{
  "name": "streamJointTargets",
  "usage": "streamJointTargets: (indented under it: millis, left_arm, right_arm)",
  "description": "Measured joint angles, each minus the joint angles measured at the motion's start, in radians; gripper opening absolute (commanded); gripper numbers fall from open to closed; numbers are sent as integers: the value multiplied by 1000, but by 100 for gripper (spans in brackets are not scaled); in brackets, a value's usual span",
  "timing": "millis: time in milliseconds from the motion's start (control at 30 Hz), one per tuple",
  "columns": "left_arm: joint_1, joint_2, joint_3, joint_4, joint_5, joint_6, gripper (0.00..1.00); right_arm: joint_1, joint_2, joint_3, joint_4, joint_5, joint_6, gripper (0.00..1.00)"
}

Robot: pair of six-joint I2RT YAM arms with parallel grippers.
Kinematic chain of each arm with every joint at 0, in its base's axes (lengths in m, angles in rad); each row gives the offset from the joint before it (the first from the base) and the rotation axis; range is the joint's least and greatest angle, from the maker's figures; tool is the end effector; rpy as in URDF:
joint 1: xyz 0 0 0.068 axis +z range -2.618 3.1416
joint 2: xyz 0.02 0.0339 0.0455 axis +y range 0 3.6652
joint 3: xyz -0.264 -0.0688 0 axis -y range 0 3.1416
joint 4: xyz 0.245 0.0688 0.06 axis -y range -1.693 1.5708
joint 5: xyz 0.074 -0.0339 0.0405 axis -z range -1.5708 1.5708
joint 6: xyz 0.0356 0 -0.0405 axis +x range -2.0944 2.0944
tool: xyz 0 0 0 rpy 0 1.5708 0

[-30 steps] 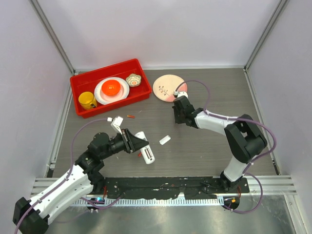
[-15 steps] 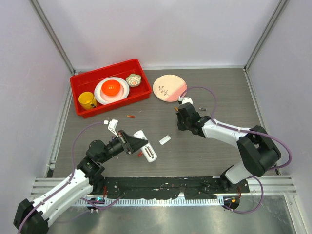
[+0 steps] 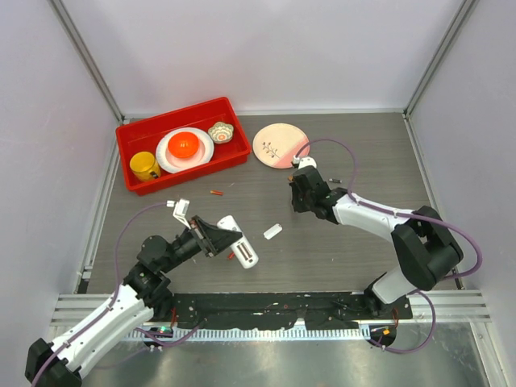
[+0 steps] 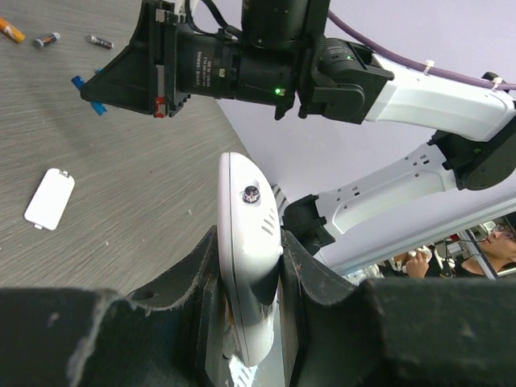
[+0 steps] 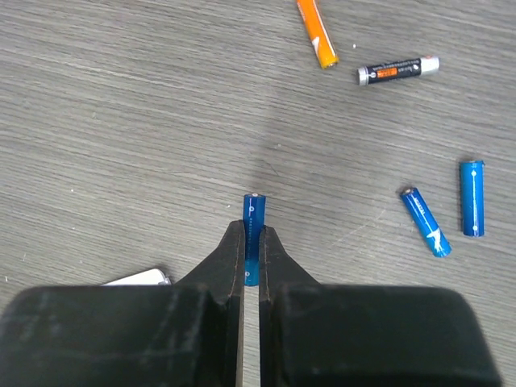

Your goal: Load the batteries into the remote control

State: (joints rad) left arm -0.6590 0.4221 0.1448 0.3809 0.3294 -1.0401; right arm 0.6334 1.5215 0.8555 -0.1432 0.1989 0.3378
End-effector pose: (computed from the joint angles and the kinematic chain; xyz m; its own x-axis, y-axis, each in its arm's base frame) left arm 0.1023 -0.0938 0.2234 -0.6777 -0.5073 -0.5323 0.4925 0.2243 -0.8409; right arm 0.2555 0.1789 0.1942 -0.7062 -0.1156 -0.6985 -0.2504 0.9636 0.0938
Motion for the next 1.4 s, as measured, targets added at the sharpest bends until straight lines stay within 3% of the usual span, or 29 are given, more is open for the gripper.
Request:
streamJointTargets:
  millis: [233, 433, 767, 1100, 1200, 1300, 1367, 1400]
  left_arm:
    - [0, -44, 0, -26, -5, 2, 0]
    - [0, -50, -16, -26, -42, 0, 0]
    - [0, -111, -51, -29, -95, -3, 0]
    - [0, -17, -52, -3, -65, -4, 0]
    - [0, -5, -52, -3, -60, -4, 0]
    - [0, -9, -52, -4, -60, -3, 0]
    - [0, -13, -52, -7, -60, -1, 0]
    - [0, -16, -52, -8, -61, 0, 0]
  right_arm:
    - [38, 6, -11, 80, -19, -164, 6]
    - [63, 32, -52, 206, -129, -480, 1]
    - [51, 112, -4, 118, -247, -920, 1]
    - [29, 134, -2, 78, -295, -1016, 9]
    - [27, 140, -8, 84, -296, -1006, 14]
    - [27, 145, -10, 93, -298, -988, 27]
    - [27, 148, -9, 101, -298, -974, 52]
    - [27, 148, -8, 109, -296, -966, 69]
